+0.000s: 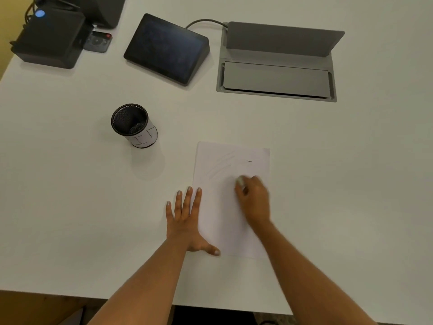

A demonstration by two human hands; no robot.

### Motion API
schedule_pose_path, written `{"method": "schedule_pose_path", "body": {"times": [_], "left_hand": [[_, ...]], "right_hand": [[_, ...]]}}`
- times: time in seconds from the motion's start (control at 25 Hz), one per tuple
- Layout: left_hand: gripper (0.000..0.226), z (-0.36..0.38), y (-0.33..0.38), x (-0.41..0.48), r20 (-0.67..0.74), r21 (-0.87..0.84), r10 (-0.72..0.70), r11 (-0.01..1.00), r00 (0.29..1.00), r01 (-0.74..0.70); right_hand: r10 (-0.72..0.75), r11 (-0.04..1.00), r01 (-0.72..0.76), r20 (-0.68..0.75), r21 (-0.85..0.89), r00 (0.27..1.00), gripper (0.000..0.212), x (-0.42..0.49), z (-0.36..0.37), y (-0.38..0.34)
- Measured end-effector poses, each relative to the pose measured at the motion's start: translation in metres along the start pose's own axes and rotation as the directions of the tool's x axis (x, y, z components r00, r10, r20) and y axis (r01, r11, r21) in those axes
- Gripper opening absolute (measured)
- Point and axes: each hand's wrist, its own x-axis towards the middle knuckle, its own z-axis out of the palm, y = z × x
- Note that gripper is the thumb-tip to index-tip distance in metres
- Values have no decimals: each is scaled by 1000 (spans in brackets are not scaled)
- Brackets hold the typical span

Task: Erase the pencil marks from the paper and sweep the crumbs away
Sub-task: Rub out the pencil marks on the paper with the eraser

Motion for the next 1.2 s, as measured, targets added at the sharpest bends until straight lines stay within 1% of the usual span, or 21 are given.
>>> {"method": "schedule_pose_path", "body": {"times": [0.04,0.08,0.12,0.16,0.2,0.24,0.32,0.4,0.48,0.56,0.64,0.72,0.8,0.88,1.0,1.04,1.12,1.2], "left_hand": [[170,0,0,1,4,5,-7,1000,1000,7],[170,1,0,2,5,7,-12,1000,1000,12],[170,1,1,3,4,7,-10,1000,1000,10],[170,1,1,2,1,4,-7,1000,1000,7],[170,1,-1,1,-4,-2,-5,1000,1000,5],[171,2,-2,2,-10,-16,0,1000,1000,0],[171,3,-3,3,-8,-46,11,999,1000,-12],[171,1,-2,2,-5,-53,29,998,1000,-30],[170,3,-2,-2,3,-54,54,997,999,-54],[166,7,-6,-12,11,-27,107,994,994,-106],[161,15,-10,-23,31,-48,153,987,988,-152],[157,17,-14,-30,15,-124,151,981,988,-148],[157,9,-16,-25,-23,-158,120,980,992,-122],[160,-1,-16,-11,-36,-107,119,987,992,-122],[168,-7,-16,1,-5,8,145,989,989,-145],[170,-6,-17,3,3,32,140,990,990,-140],[172,-5,-16,5,20,66,113,991,993,-114],[173,-7,-11,7,51,93,78,992,996,-83]], "right_hand": [[-65,998,64,133,17,989,11,-31,13,-16],[-180,983,179,229,25,956,13,-58,23,-20],[-253,965,260,295,17,921,13,-68,24,-18],[-271,961,277,299,23,915,12,-59,19,-11],[-227,973,231,249,14,942,12,-40,11,0],[-153,987,159,167,-25,974,13,-18,-1,13],[-40,996,43,33,-84,999,12,18,-29,34],[-30,995,32,25,-96,999,12,29,-35,41],[-24,996,27,31,-80,999,12,21,-29,38],[24,999,-25,-20,-21,999,15,8,-27,38],[55,998,-54,-54,27,997,16,-3,-27,42],[36,998,-33,-58,47,998,15,-15,-26,42],[12,998,-9,-57,57,998,16,-20,-24,44],[17,997,-12,-68,76,998,18,-20,-26,45],[105,980,-88,-89,181,990,22,-18,-26,46],[107,976,-86,-93,200,990,22,-19,-25,43],[39,974,-17,-96,226,995,21,-27,-15,31],[-74,968,80,-34,239,997,21,-49,2,11]]}}
